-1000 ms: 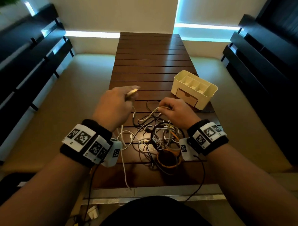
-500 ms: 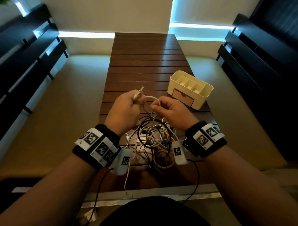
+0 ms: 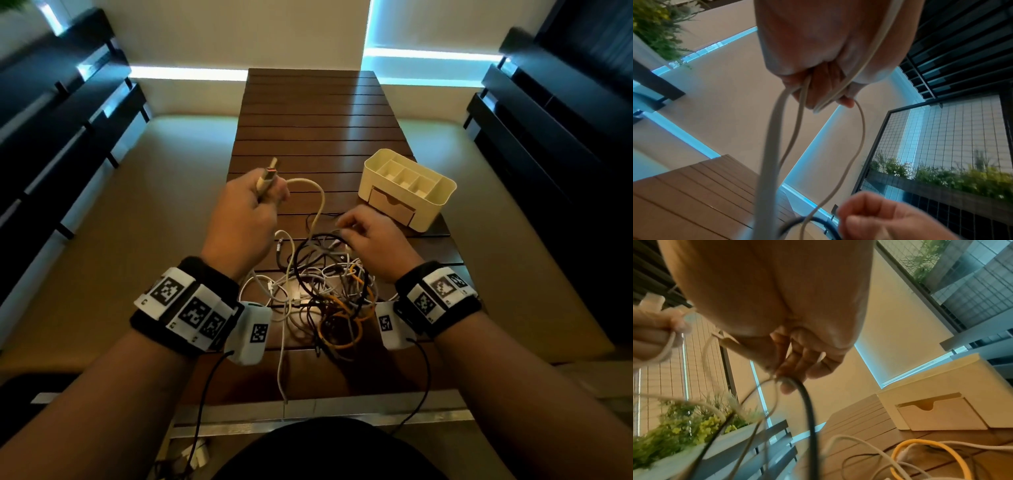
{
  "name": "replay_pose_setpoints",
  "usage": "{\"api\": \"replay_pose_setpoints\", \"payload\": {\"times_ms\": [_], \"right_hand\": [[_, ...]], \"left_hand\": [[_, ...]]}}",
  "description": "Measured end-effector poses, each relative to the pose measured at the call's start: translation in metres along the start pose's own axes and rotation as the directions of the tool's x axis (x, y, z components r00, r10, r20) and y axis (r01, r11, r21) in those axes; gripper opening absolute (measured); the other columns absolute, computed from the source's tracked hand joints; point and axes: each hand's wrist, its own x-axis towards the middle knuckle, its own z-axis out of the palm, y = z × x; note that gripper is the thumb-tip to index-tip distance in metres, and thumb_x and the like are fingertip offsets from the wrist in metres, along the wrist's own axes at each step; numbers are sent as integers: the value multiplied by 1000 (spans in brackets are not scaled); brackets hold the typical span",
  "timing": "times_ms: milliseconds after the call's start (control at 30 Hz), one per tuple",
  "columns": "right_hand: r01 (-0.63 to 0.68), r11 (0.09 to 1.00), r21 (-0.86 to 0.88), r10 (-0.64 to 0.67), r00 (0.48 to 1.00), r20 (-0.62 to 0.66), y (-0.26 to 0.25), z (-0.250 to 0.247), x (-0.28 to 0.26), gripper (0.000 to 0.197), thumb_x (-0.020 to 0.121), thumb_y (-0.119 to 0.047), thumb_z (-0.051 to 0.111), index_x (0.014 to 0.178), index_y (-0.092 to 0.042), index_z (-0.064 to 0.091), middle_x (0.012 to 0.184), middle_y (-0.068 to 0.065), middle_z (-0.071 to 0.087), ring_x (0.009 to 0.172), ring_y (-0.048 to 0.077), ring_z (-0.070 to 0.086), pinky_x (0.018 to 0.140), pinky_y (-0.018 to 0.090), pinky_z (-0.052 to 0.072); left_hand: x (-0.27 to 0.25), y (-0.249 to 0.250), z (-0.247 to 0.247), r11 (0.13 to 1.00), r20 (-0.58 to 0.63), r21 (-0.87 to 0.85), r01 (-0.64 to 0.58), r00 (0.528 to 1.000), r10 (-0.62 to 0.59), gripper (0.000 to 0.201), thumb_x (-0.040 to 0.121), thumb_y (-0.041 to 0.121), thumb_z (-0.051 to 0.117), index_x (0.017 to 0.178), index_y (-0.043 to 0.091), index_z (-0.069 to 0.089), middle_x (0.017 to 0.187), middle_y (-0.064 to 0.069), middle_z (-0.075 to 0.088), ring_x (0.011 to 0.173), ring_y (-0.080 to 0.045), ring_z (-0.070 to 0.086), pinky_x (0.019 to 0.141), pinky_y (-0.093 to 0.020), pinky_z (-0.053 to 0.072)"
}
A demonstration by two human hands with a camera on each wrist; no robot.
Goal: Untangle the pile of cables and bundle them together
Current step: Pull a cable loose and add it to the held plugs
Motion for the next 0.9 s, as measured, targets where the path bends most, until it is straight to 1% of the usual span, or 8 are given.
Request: {"api": "replay_pose_setpoints", "payload": {"times_ms": [100, 233, 367, 433, 600, 667, 767, 900], "right_hand": [[92, 984, 151, -78, 992, -98, -17, -5, -1, 22, 93, -9, 58, 109, -24, 59, 105, -5, 61, 98, 6, 60, 81, 22, 50], [175, 869, 462, -167, 984, -58, -50, -5, -4, 26, 93, -21, 59, 118, -30, 55, 110, -1, 64, 105, 17, 64, 91, 34, 55], [82, 818, 569, -167, 981, 99, -58, 9, -8, 11, 101, -19, 50, 108, -23, 57, 85, 1, 65, 85, 22, 68, 87, 45, 58], [33, 817, 575, -136, 981, 138, -52, 16, -9, 10, 102, -20, 49, 103, -21, 58, 80, -1, 65, 80, 22, 67, 84, 46, 57], [-6, 923, 386, -53, 988, 142, -35, 14, -3, 12, 103, -22, 48, 103, -17, 60, 82, 4, 65, 78, 23, 64, 81, 42, 55], [39, 974, 225, -68, 990, 125, -29, 12, -2, 12, 103, -22, 49, 107, -17, 59, 89, 6, 65, 82, 21, 63, 77, 30, 54], [90, 992, 94, -103, 984, 145, -24, 12, 0, 9, 101, -21, 52, 107, -23, 58, 93, -8, 60, 84, 6, 57, 71, 15, 46], [135, 986, -98, -106, 961, 257, -14, 19, 2, 7, 99, -19, 53, 99, -26, 52, 98, -8, 53, 89, 11, 53, 78, 27, 45]], "left_hand": [[-3, -5, 3, 996, 62, 93, 10, 998, -15, 25, 102, 22, 50, 79, 24, 60, 71, 3, 55, 58, -6, 41, 54, -26, 32], [-8, -5, 8, 996, 105, 79, -31, 994, 23, 24, 101, 21, 51, 80, 17, 60, 71, -5, 57, 62, -11, 44, 58, -31, 35], [-2, 7, 1, 998, -13, -6, -59, 998, 59, 22, 101, 17, 51, 84, 10, 63, 67, 7, 51, 55, 4, 43, 51, -11, 33], [2, 8, -5, 997, -74, -41, -62, 996, 59, 22, 101, 19, 52, 84, 11, 64, 68, 8, 52, 56, 4, 43, 52, -10, 34], [-9, -2, -5, 999, -22, -40, 4, 1000, -5, 24, 101, 15, 51, 81, 11, 63, 61, 5, 47, 48, 3, 42, 47, -8, 32], [-13, -6, -4, 998, 1, -51, 37, 999, -37, 25, 102, 15, 50, 80, 12, 62, 57, 3, 43, 43, 0, 39, 43, -9, 30], [-13, -4, -6, 999, -5, -42, 33, 999, -33, 25, 102, 16, 49, 80, 12, 62, 62, 0, 48, 46, 1, 39, 46, -8, 34], [-11, -4, -8, 992, -18, -117, 56, 998, -58, 27, 103, 24, 47, 82, 18, 62, 59, 0, 45, 48, -10, 38, 45, -22, 36]]}}
